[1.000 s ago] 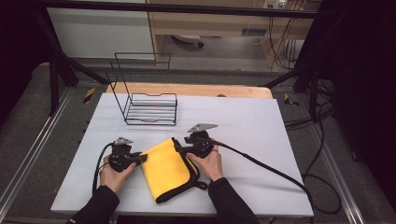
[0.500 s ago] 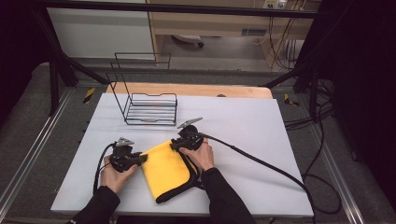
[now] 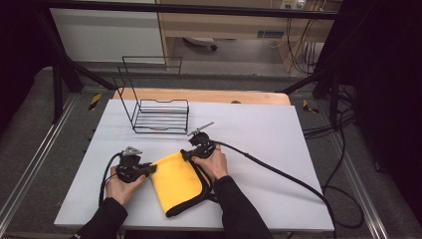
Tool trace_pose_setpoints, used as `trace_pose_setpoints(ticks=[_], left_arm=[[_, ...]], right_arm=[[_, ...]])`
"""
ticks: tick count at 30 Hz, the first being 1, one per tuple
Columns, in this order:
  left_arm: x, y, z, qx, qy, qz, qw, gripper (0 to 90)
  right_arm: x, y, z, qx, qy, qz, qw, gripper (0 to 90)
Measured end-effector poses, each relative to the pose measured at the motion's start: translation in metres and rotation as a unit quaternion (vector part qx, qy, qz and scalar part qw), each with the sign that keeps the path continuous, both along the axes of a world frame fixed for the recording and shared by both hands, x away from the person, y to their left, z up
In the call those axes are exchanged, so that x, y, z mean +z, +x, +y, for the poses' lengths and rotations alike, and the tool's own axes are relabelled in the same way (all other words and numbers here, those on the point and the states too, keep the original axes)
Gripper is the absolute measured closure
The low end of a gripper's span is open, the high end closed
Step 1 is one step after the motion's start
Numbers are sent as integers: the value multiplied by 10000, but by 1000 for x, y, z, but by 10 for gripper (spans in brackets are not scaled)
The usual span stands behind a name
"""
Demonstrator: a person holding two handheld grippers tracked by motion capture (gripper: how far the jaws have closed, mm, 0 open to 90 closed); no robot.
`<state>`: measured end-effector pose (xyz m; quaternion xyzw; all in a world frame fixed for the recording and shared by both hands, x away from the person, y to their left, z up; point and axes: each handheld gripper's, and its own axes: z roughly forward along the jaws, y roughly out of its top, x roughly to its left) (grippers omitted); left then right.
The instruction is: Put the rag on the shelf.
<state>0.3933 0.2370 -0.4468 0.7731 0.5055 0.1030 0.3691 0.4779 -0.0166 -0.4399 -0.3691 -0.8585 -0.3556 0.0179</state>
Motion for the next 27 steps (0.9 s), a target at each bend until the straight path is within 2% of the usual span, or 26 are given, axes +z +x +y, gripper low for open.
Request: trace_pose_setpoints(ticks=[4, 8, 9, 12, 13, 15, 17, 19, 21, 26, 27], left_arm=[[1, 1, 3, 47, -189, 75, 9998, 808], [3, 0, 4, 79, -258, 39, 9996, 822], [5, -1, 4, 88, -267, -5, 9996, 824], [16, -6, 4, 87, -338, -329, 9988, 825], [16, -6, 4, 87, -338, -329, 9988, 826], [26, -9, 4, 76, -409, -570, 9975, 825], [30, -11, 5, 51, -427, -685, 9967, 825], [32, -12, 5, 39, -419, -714, 9966, 825], [36, -14, 5, 30, -378, -830, 9958, 825], [43, -16, 5, 1, -439, -951, 9945, 825], [44, -16, 5, -1, -472, -984, 9940, 825]], right_arm=[[2, -1, -1, -2, 51, -41, 10000, 822], [9, -3, -3, -28, 125, -109, 9999, 824], [12, -4, -3, -30, 153, -149, 9998, 824], [20, -8, -6, -17, 215, -291, 9993, 823], [20, -8, -6, -17, 215, -291, 9993, 823], [29, -13, -8, -54, 330, -440, 9985, 822], [35, -16, -10, -68, 403, -525, 9978, 822], [37, -18, -11, -87, 431, -548, 9975, 821], [43, -22, -13, -97, 532, -665, 9963, 822], [49, -28, -15, -172, 656, -783, 9946, 822], [53, -31, -17, -185, 702, -871, 9935, 823]])
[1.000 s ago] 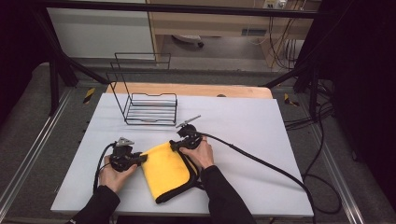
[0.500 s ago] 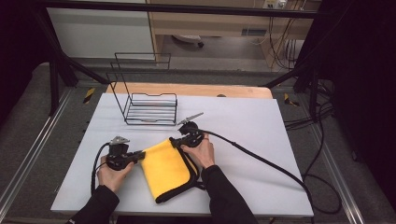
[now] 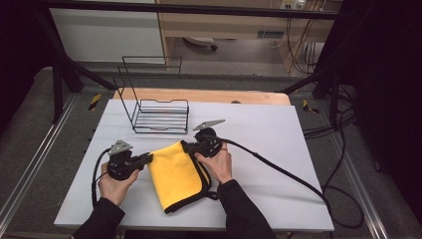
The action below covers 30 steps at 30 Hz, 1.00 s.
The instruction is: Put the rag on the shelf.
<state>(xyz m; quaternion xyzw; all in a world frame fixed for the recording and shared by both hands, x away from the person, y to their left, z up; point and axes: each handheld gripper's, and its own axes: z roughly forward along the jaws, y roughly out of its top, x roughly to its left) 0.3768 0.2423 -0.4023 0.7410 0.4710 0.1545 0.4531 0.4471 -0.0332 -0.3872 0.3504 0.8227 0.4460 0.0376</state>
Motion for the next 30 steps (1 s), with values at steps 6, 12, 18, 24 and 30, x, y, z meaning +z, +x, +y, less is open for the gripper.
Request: trace_pose_setpoints(ticks=[6, 12, 18, 24, 30], left_arm=[[14, -4, -2, -62, 16, -232, 9997, 825], [26, -6, -6, -91, 58, -443, 9990, 825], [35, -7, -7, -113, 8, -593, 9982, 825], [49, -9, -10, -138, -7, -824, 9965, 825], [61, -10, -11, -121, -94, -1033, 9945, 824]], right_arm=[[11, -8, -3, -53, 95, -245, 9996, 823], [22, -16, -7, -125, 167, -493, 9986, 823], [30, -22, -11, -191, 314, -671, 9971, 823], [40, -28, -15, -274, 446, -910, 9945, 823], [50, -33, -19, -358, 645, -1127, 9909, 824]])
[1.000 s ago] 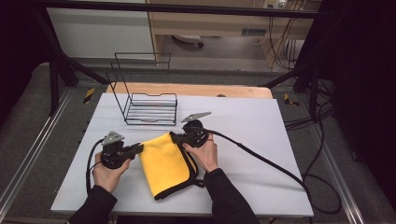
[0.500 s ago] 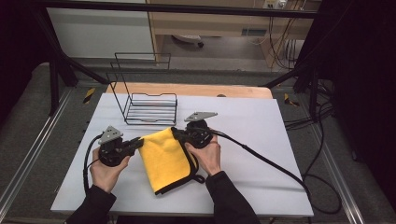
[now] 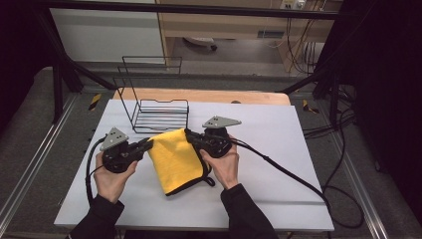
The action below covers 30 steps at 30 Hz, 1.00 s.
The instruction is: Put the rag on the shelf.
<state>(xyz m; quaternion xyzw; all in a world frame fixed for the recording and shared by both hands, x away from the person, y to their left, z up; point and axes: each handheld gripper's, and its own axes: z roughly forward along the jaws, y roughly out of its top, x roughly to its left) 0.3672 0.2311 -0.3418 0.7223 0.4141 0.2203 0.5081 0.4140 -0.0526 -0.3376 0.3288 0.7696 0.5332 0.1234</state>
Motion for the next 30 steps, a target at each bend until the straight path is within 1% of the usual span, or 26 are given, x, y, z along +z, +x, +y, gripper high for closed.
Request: trace_pose_setpoints(ticks=[2, 3, 4, 5, 6, 8, 12, 13, 14, 15, 16, 19, 22, 24, 25, 27, 28, 30], left_arm=[[2, 0, 0, 3, -13, -40, 10000, 824], [6, 0, -1, 7, -9, -111, 9999, 824], [6, 0, -1, 7, -9, -111, 9999, 824], [11, 1, -1, 14, 7, -196, 9998, 824], [11, 1, -1, 14, 7, -196, 9998, 824], [15, 1, -2, 17, 20, -267, 9996, 824], [25, 2, -3, 15, -8, -401, 9992, 824], [29, 3, -3, 11, -28, -492, 9988, 824], [29, 3, -3, 11, -28, -492, 9988, 825], [34, 5, -3, 5, -16, -562, 9984, 824], [36, 5, -3, 0, -18, -595, 9982, 825], [40, 6, -3, -2, -17, -655, 9979, 825], [47, 7, -3, 16, -65, -807, 9967, 825], [49, 7, -2, 17, -74, -839, 9964, 824], [52, 8, -2, 29, -105, -920, 9957, 824], [55, 8, -2, 43, -160, -999, 9949, 824], [56, 8, -2, 32, -228, -1033, 9944, 824], [59, 8, 0, 85, -259, -1135, 9932, 824]], right_arm=[[3, -1, -1, -21, 93, -92, 9999, 824], [5, -2, -2, -42, 138, -131, 9998, 824], [5, -2, -2, -42, 138, -131, 9998, 824], [8, -3, -3, -69, 229, -213, 9995, 824], [9, -4, -3, -92, 285, -261, 9992, 824], [12, -5, -4, -131, 366, -346, 9986, 824], [17, -7, -5, -207, 512, -514, 9972, 824], [19, -7, -6, -217, 536, -543, 9968, 825], [19, -7, -6, -217, 536, -543, 9968, 825], [22, -7, -6, -238, 613, -612, 9960, 824], [24, -7, -6, -253, 637, -653, 9955, 824], [29, -8, -7, -252, 711, -765, 9942, 824], [33, -7, -8, -275, 789, -832, 9930, 824], [36, -7, -8, -297, 842, -885, 9921, 824], [38, -7, -8, -304, 865, -935, 9914, 824], [42, -7, -7, -337, 898, -1001, 9903, 824], [44, -7, -6, -352, 919, -1058, 9895, 824], [48, -6, -5, -369, 967, -1127, 9882, 824]])
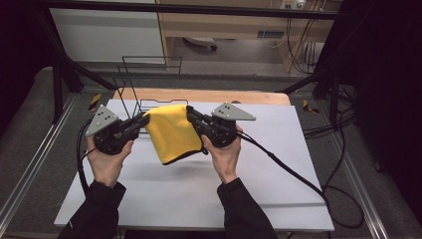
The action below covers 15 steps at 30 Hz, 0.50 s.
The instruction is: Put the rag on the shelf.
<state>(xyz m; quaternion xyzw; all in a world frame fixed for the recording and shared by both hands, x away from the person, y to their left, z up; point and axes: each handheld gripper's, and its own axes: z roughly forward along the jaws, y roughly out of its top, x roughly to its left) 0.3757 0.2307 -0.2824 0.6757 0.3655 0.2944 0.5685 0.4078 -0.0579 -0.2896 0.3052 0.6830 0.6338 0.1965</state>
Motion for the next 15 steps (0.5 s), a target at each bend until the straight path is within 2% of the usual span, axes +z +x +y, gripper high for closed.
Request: trace_pose_setpoints(ticks=[5, 15], left_arm=[[7, 3, 3, 40, -130, -164, 9998, 824], [23, 10, 13, 185, -211, -391, 9988, 824]], right_arm=[[10, 1, 5, -50, 83, -183, 9998, 824], [25, 7, 20, -118, 200, -427, 9988, 824]])
